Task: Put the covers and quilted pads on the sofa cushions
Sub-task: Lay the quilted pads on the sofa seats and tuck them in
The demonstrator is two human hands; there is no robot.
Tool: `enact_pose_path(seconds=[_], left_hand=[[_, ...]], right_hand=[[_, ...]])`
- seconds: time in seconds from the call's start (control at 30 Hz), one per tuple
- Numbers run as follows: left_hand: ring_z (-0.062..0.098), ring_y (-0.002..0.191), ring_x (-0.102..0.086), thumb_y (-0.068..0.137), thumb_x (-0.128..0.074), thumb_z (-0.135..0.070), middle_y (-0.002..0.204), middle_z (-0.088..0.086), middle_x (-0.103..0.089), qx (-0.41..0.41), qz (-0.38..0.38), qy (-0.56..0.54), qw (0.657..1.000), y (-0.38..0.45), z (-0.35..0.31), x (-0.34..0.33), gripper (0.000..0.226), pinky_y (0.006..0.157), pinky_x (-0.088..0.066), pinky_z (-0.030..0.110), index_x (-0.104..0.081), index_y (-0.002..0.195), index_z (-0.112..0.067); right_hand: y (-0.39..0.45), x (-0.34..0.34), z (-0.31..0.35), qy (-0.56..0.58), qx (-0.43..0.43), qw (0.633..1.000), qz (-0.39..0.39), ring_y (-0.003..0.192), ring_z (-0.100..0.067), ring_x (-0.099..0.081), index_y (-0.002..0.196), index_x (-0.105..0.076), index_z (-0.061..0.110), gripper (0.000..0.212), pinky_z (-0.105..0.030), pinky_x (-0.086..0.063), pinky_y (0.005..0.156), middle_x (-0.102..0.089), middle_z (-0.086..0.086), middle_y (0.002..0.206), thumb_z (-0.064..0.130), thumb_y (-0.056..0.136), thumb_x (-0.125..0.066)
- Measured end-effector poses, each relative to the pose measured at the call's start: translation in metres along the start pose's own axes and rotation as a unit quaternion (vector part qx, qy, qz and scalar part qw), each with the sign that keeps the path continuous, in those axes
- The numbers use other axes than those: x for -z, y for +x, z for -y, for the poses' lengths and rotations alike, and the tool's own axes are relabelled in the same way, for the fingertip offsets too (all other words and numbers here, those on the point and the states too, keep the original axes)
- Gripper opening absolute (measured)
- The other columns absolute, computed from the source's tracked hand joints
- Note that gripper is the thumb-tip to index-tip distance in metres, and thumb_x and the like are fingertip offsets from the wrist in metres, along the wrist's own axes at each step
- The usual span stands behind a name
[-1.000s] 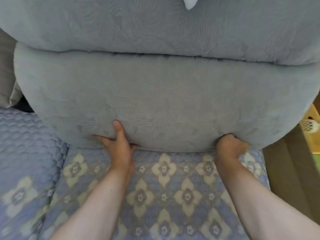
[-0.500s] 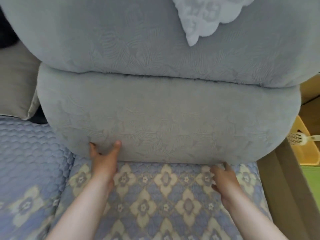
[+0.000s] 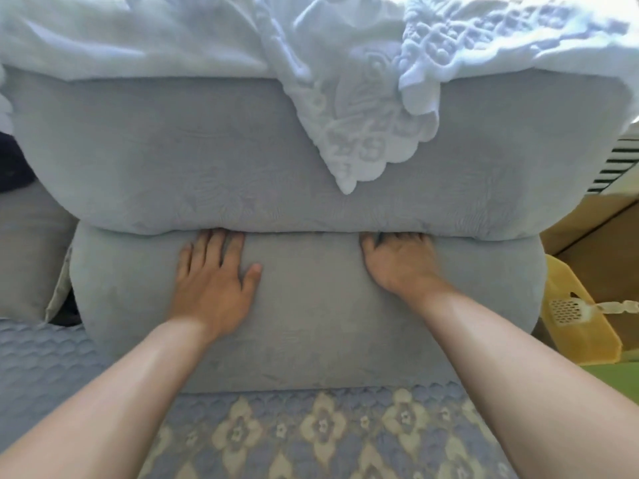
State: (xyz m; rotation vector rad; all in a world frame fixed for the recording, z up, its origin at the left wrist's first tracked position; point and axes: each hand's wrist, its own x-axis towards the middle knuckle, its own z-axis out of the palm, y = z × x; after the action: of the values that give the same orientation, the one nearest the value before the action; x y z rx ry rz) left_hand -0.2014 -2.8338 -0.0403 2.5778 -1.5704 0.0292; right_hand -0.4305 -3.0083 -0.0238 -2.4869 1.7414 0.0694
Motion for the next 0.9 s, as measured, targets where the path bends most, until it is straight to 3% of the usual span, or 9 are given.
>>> enact_pose_path(seconds=[0.2, 0.33, 0.4, 0.5, 0.63, 0.7, 0.8, 0.83, 0.9], left_hand=[[0.038, 0.139, -0.031, 0.094, -0.019, -0.057, 0.147, 0.018, -0.042, 0.006, -0.01, 0.036, 0.999, 0.011, 0.002, -0.019, 0.072, 0.117, -0.019, 0.054, -0.041, 0.147, -0.014], [0.041, 0.137, -0.033, 0.095, -0.025, -0.054, 0.144, 0.021, -0.044, 0.012, -0.038, 0.049, 0.998, 0.011, -0.004, -0.027, 0.068, 0.116, -0.018, 0.055, -0.042, 0.144, -0.01], [0.041, 0.137, -0.033, 0.095, -0.025, -0.053, 0.143, 0.021, -0.043, 0.015, -0.044, 0.051, 0.998, 0.012, -0.006, -0.028, 0.068, 0.116, -0.018, 0.055, -0.041, 0.144, -0.009], [0.039, 0.139, -0.029, 0.095, -0.021, -0.054, 0.146, 0.02, -0.04, 0.024, -0.014, 0.067, 0.997, 0.014, -0.008, -0.024, 0.07, 0.117, -0.016, 0.055, -0.039, 0.147, -0.01], [0.034, 0.152, -0.004, 0.1, -0.009, -0.05, 0.166, 0.012, -0.012, 0.095, 0.053, 0.064, 0.992, 0.004, -0.031, -0.007, 0.067, 0.122, -0.001, 0.056, -0.014, 0.16, -0.021], [0.032, 0.153, 0.01, 0.102, -0.018, -0.05, 0.168, 0.006, 0.006, 0.182, 0.054, -0.032, 0.981, -0.01, -0.051, -0.001, 0.063, 0.121, 0.004, 0.058, -0.001, 0.16, -0.031], [0.033, 0.153, -0.001, 0.096, -0.054, -0.043, 0.166, 0.015, 0.001, 0.266, -0.034, -0.255, 0.929, -0.077, -0.066, -0.008, 0.075, 0.121, -0.01, 0.052, -0.015, 0.159, -0.031], [0.032, 0.152, -0.006, 0.093, -0.064, -0.039, 0.165, 0.017, -0.002, 0.31, -0.043, -0.337, 0.888, -0.109, -0.061, -0.014, 0.081, 0.122, -0.014, 0.047, -0.017, 0.159, -0.029], [0.029, 0.151, -0.015, 0.083, -0.077, -0.045, 0.166, 0.006, -0.004, 0.453, -0.009, -0.494, 0.742, -0.167, -0.037, -0.02, 0.101, 0.12, -0.025, 0.046, -0.011, 0.159, -0.034]], right_hand=[[-0.076, 0.009, -0.031, 0.043, 0.082, 0.993, -0.08, 0.147, -0.032, -0.029, 0.147, -0.046, 0.008, 0.059, -0.043, -0.019, 0.123, -0.04, -0.016, 0.156, 0.045, 0.102, -0.032], [-0.084, -0.003, -0.099, 0.113, -0.197, 0.968, -0.106, 0.152, -0.037, -0.008, 0.157, -0.024, 0.012, 0.064, -0.048, -0.006, 0.122, -0.013, -0.019, 0.165, 0.048, 0.104, -0.028], [-0.041, -0.007, -0.126, 0.164, -0.262, 0.946, -0.101, 0.153, -0.035, -0.004, 0.159, -0.014, 0.013, 0.069, -0.051, -0.005, 0.122, -0.006, -0.016, 0.166, 0.052, 0.103, -0.022], [-0.002, -0.005, -0.14, 0.195, -0.266, 0.941, -0.074, 0.152, -0.031, -0.006, 0.159, -0.015, 0.021, 0.065, -0.055, -0.006, 0.12, -0.01, -0.008, 0.166, 0.049, 0.101, -0.015], [-0.037, 0.0, -0.113, 0.171, -0.28, 0.932, -0.151, 0.149, -0.039, -0.013, 0.155, -0.029, 0.011, 0.06, -0.054, -0.011, 0.12, -0.015, -0.017, 0.164, 0.039, 0.103, -0.033], [-0.083, -0.008, -0.062, 0.178, -0.155, 0.953, -0.19, 0.141, -0.042, -0.027, 0.148, -0.04, 0.008, 0.057, -0.054, -0.024, 0.115, -0.028, -0.024, 0.157, 0.029, 0.096, -0.052], [-0.152, -0.044, 0.016, 0.256, 0.047, 0.952, -0.161, 0.106, -0.034, -0.051, 0.119, -0.056, 0.008, 0.039, -0.043, -0.046, 0.088, -0.052, -0.017, 0.12, 0.013, 0.081, -0.065], [-0.163, -0.062, 0.029, 0.32, 0.03, 0.94, -0.118, 0.099, -0.032, -0.053, 0.111, -0.055, 0.01, 0.031, -0.04, -0.045, 0.082, -0.053, -0.012, 0.11, 0.01, 0.082, -0.065], [-0.17, -0.101, 0.037, 0.458, -0.19, 0.868, -0.004, 0.096, -0.033, -0.06, 0.106, -0.051, 0.013, 0.024, -0.036, -0.045, 0.077, -0.057, -0.01, 0.102, 0.012, 0.085, -0.063]])
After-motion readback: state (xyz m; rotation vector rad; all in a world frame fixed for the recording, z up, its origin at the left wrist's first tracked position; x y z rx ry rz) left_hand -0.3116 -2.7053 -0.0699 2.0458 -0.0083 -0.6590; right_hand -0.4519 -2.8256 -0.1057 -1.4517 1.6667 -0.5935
